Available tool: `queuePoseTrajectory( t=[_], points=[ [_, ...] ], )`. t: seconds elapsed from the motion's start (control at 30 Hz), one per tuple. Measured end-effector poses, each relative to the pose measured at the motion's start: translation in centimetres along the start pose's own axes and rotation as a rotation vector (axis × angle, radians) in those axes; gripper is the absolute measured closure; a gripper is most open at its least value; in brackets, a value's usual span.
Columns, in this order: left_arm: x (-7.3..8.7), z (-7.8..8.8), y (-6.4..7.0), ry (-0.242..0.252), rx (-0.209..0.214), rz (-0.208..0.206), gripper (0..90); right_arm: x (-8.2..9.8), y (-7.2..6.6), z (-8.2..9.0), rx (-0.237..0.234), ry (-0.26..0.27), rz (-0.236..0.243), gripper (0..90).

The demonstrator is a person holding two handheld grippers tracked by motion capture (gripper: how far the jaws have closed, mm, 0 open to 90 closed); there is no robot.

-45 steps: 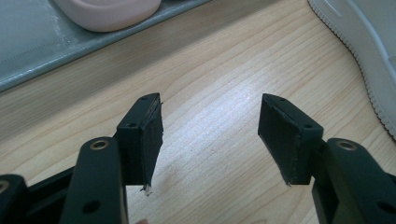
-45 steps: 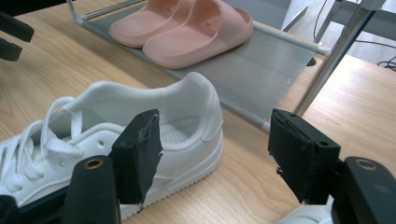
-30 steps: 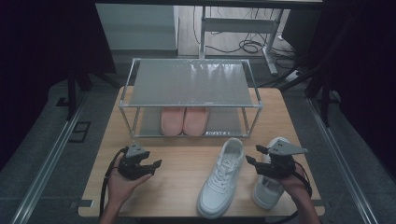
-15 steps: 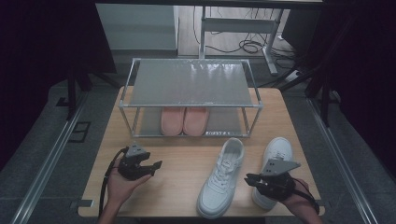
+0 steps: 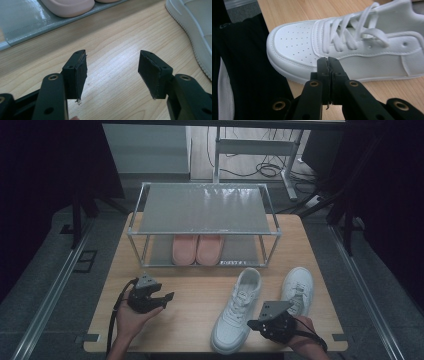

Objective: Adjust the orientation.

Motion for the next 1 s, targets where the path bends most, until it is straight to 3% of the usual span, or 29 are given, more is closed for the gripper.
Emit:
queuePoseTrajectory(
  t=[0.23,0.57,1.0],
  points=[
    [0.0,0.0,0.0,-0.002,-0.001,0.001,40.6,0.6,-0.2,-0.9,0.02,-0.076,0.032,89.8],
    [0.0,0.1,-0.1,0.002,0.0,0.006,40.8,0.4,-0.2,-2.7,0.033,-0.127,0.048,89.9],
    [0.0,-0.1,0.1,0.003,0.011,0.002,41.3,0.4,0.0,-3.0,0.019,-0.112,0.025,90.0]
  ],
)
Point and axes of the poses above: each handheld gripper's, and its own axes: z roughly backward along the jaws, x roughly out of its underside, y roughly to its right, the point moved 9 cm from there along -z, roughly forward along the jaws
